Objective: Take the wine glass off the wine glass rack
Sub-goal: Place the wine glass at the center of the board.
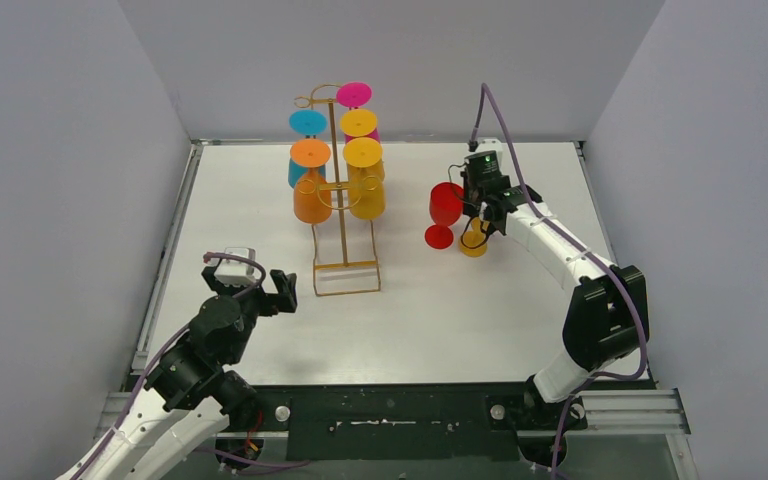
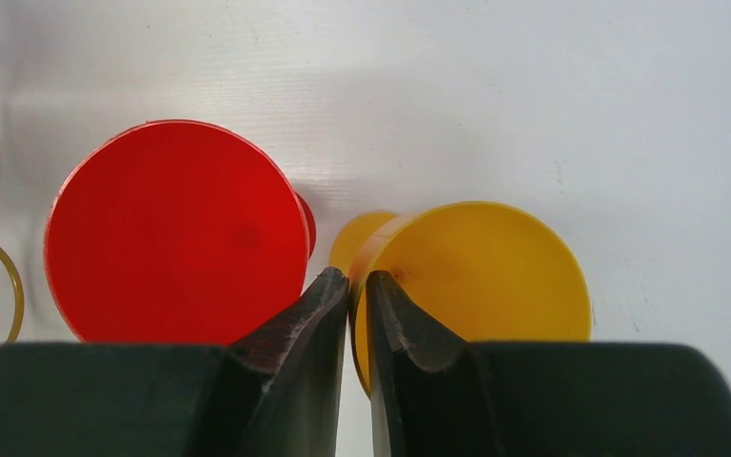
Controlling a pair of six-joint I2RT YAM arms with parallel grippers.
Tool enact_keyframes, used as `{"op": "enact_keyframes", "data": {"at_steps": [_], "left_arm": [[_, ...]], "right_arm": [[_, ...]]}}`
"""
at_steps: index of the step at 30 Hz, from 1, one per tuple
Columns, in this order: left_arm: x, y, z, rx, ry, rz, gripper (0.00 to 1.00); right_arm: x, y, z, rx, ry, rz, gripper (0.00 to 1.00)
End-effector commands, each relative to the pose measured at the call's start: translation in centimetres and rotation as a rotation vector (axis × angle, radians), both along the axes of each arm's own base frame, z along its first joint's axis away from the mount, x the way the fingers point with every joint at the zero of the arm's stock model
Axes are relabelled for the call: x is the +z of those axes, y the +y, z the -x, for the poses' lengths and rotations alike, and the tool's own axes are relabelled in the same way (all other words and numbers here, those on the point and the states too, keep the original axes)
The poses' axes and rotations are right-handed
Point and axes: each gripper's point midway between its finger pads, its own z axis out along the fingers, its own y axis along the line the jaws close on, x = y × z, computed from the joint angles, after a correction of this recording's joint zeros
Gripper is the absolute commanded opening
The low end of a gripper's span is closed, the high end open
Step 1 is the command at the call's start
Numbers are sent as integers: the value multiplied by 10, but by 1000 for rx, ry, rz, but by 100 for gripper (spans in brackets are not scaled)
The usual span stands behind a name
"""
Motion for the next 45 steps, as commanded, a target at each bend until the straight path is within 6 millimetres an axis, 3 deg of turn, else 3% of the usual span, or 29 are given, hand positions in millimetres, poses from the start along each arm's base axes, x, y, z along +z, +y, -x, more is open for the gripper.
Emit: {"op": "enact_keyframes", "data": {"at_steps": [1,11,16,21,25,33,38,43,45], "left_arm": [[19,-2,-2,-9,-44,28,97],[19,-2,-3,-7,-43,27,97],[19,-1,-3,-3,-44,29,97],[22,0,-3,4,-49,36,97],[32,-3,-1,-23,-59,41,97],[83,-4,-1,-49,-22,-47,97],[93,-8,-16,-56,-11,-167,97],[112,-8,-28,-29,-40,-157,97],[113,1,-35,37,-26,-151,97]], "right_arm": [[20,0,-12,2,-51,1,16],[28,2,-10,12,-47,-11,19],[50,4,-5,24,-74,-40,21],[82,19,8,82,-123,-143,26],[111,21,26,109,-188,-209,32],[147,46,73,233,-291,-455,35],[149,50,96,246,-302,-556,37],[146,43,116,225,-301,-586,38],[143,41,124,224,-305,-597,38]]}}
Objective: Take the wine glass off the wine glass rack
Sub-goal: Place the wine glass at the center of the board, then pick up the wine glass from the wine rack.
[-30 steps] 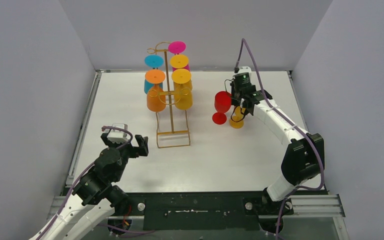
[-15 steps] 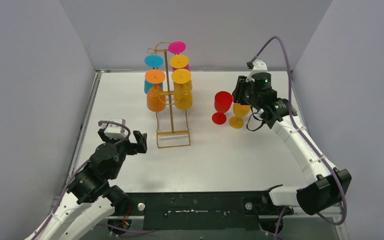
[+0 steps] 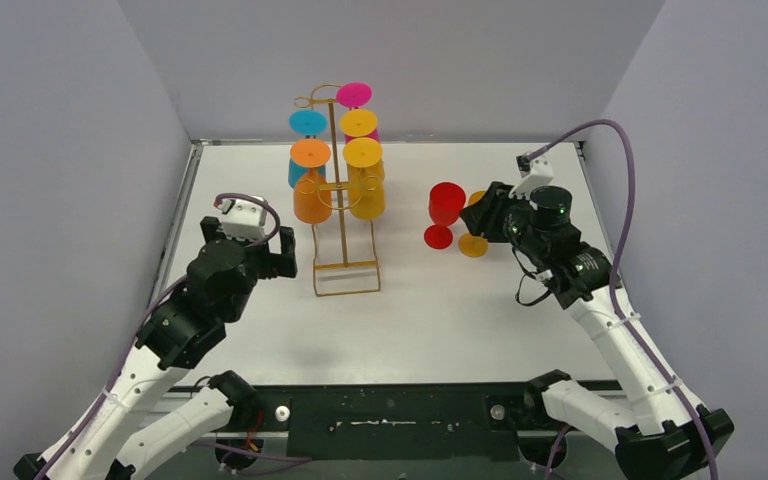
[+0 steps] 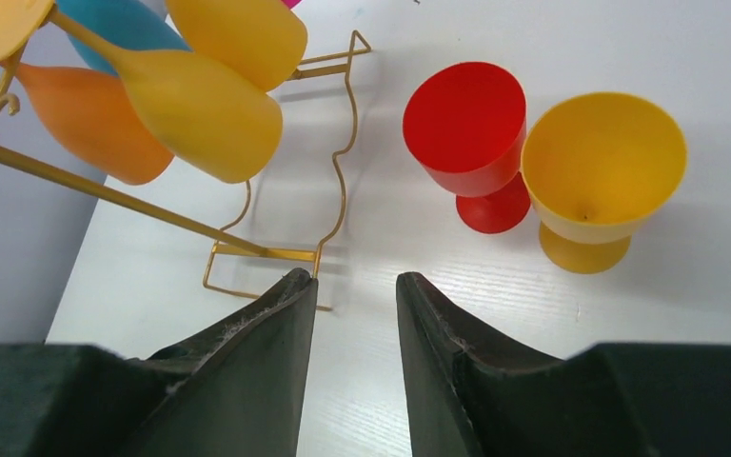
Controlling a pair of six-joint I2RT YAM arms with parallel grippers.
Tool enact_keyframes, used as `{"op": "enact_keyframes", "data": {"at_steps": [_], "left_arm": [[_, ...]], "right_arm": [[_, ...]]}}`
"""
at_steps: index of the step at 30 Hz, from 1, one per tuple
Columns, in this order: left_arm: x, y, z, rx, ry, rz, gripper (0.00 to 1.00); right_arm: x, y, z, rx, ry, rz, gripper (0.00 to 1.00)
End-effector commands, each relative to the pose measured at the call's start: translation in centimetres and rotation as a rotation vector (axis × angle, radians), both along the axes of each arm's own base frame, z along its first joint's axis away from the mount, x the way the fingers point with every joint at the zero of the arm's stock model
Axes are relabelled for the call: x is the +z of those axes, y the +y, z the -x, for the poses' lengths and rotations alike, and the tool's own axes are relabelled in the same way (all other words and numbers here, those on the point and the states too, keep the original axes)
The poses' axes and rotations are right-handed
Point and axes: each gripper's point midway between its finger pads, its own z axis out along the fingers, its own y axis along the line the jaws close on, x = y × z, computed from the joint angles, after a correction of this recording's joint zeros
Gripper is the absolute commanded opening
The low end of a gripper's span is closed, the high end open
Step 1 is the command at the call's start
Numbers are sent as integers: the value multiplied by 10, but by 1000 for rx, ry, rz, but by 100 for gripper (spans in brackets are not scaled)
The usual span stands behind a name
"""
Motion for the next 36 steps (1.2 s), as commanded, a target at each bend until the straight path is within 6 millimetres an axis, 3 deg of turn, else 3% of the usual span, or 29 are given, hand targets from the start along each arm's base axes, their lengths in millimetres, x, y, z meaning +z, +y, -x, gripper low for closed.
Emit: {"op": "enact_keyframes", "data": {"at_steps": [1,11,14,22,27,31,36], "left_arm": [[27,19,-13,109,-37,20,97],[15,83,-68,301,87,257,97],[30,73,-81,198,43,377,97],[92,20,-102,-114,-105,599,93],[106,3,-125,-224,-123,672,88],[117,-15,-129,-351,-116,723,86],[122,-21,-134,-392,-102,725,83]], "right_arm": [[17,-3,17,-6,-60,-84,38],[8,-15,23,-78,-81,-106,55],[2,-19,23,-90,-69,-88,60],[0,-18,21,-91,-69,-81,66],[-4,-17,21,-80,-67,-79,71],[-5,-20,20,-91,-76,-72,74],[-10,-20,19,-97,-72,-66,76]]}}
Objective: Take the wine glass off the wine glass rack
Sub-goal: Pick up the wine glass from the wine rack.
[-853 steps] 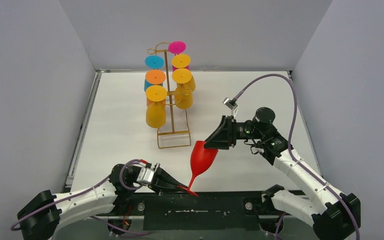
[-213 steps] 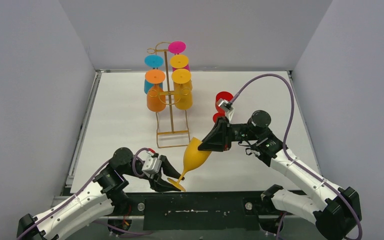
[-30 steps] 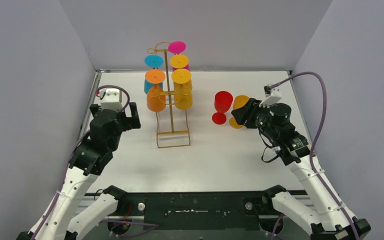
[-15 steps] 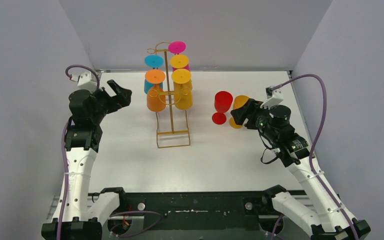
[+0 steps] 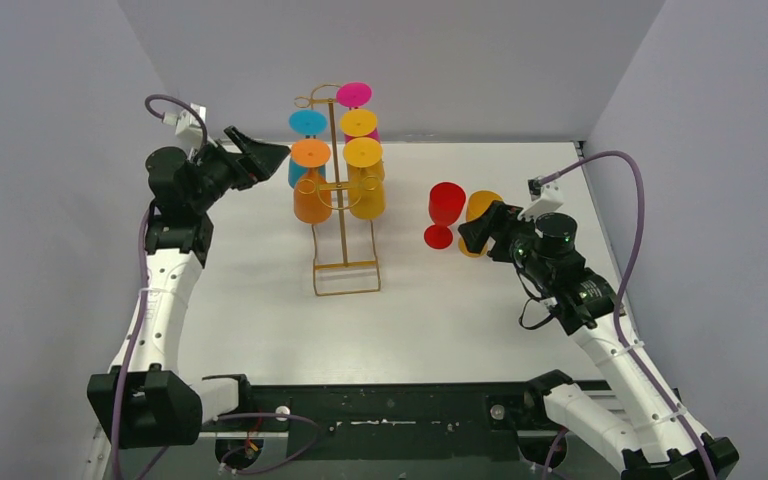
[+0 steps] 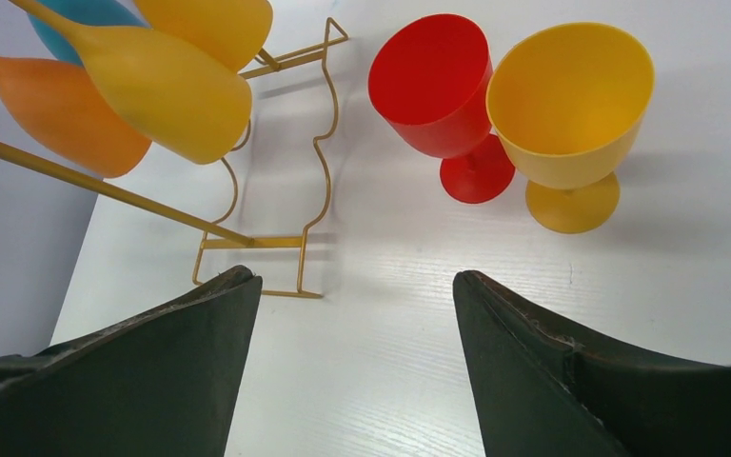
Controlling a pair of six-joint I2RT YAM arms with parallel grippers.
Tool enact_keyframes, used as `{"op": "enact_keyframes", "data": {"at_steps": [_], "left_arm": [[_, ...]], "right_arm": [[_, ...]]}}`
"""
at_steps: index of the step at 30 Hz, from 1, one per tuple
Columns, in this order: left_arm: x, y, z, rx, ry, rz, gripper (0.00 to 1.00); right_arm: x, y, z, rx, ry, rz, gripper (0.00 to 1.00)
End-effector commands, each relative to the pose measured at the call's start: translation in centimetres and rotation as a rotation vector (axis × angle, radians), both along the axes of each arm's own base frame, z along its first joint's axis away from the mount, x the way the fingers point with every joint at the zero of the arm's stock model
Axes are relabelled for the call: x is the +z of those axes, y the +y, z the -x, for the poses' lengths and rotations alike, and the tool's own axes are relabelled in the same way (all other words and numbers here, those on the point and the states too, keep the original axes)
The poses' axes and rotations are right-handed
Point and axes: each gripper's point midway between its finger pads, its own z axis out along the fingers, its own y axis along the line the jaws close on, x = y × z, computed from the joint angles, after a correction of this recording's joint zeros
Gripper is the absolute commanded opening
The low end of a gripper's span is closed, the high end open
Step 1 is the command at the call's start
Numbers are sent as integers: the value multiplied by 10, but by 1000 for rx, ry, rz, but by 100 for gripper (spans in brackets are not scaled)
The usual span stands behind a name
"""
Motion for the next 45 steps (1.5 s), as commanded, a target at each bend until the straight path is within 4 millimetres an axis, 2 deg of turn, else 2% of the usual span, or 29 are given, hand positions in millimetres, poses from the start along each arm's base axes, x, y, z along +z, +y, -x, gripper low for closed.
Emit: {"op": "enact_keyframes", "data": {"at_steps": [1,5,9,13,18,21,28,39,42,45], "left_arm": [[58,-18,8,-122,-170,23,81],[54,-27,3,-172,-151,-1,77],[36,-44,2,-207,-70,-77,74],[24,-44,-1,-188,-34,-113,69],[27,-48,-1,-183,-35,-111,64],[24,-48,-3,-183,-29,-114,55],[12,-51,-16,-189,20,-105,43],[19,-46,-17,-145,4,-93,37],[25,-45,-12,-134,-27,-81,37],[27,-44,-9,-129,-32,-83,31]], "right_arm": [[15,-3,-9,-27,-72,-10,76],[13,-1,-10,-18,-62,-13,76],[14,0,-9,-13,-58,-17,77],[17,0,-8,-12,-66,-23,77],[20,0,-6,-11,-72,-30,77],[21,-2,-6,-18,-77,-29,77],[16,-3,-8,-44,-61,-45,77],[10,-7,-7,-58,-49,-27,78],[6,-8,-8,-63,-37,-14,78],[6,-9,-8,-66,-33,-10,78]]}}
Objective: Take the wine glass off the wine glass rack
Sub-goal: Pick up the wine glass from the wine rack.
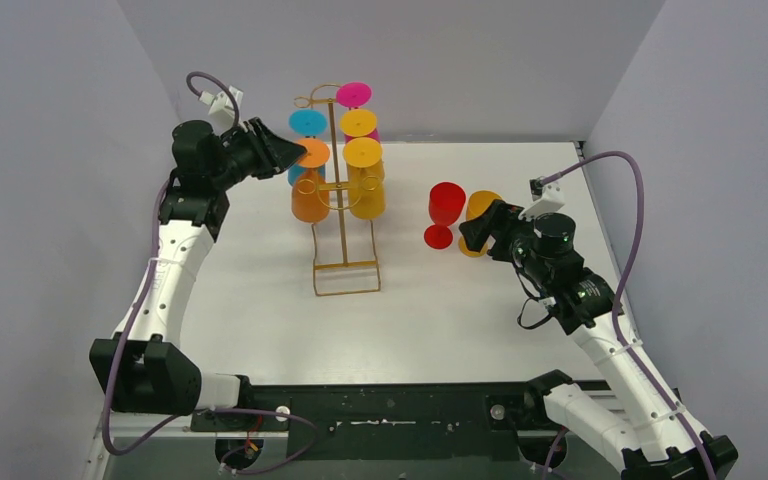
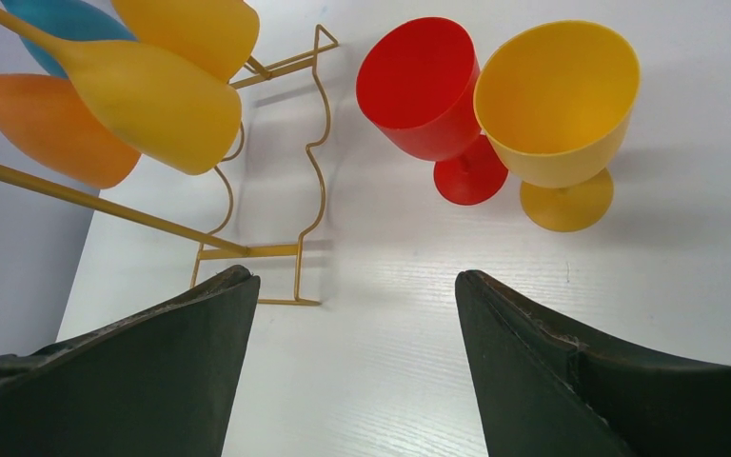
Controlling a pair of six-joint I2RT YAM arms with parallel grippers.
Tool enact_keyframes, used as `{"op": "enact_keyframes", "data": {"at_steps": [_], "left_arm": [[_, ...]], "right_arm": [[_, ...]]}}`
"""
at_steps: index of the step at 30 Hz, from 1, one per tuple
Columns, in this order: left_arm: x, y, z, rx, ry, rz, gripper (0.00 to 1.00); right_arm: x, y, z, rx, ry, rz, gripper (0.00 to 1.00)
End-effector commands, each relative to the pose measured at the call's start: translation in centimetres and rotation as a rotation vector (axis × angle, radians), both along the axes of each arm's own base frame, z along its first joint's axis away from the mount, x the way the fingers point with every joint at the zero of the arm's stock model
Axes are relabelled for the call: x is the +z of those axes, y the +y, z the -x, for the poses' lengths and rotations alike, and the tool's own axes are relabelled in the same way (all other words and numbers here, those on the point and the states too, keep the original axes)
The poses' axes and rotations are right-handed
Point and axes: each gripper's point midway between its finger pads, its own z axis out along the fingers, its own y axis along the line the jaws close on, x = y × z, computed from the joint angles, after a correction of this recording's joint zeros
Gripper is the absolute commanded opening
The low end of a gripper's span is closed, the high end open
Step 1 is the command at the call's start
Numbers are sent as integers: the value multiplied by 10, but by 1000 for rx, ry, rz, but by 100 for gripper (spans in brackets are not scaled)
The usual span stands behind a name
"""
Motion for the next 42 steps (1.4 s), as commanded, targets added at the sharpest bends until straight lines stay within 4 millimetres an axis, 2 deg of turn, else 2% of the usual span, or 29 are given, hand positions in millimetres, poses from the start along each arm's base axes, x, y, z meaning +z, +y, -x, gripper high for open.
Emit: {"op": "enact_keyframes", "data": {"at_steps": [1,7,19,29,42], "left_arm": [[34,3,9,21,-102,8,29],[37,3,15,18,-98,9,27],[27,2,7,24,-70,18,15],[36,-2,12,-5,-90,78,15],[24,-3,8,-12,-59,67,19]], "right_arm": [[9,-6,-4,-32,-40,-1,78],[6,-3,-4,-19,-25,1,78],[3,-6,-5,-28,-17,16,79],[4,-5,-4,-23,-20,18,80],[6,-5,-5,-21,-22,16,80]]}}
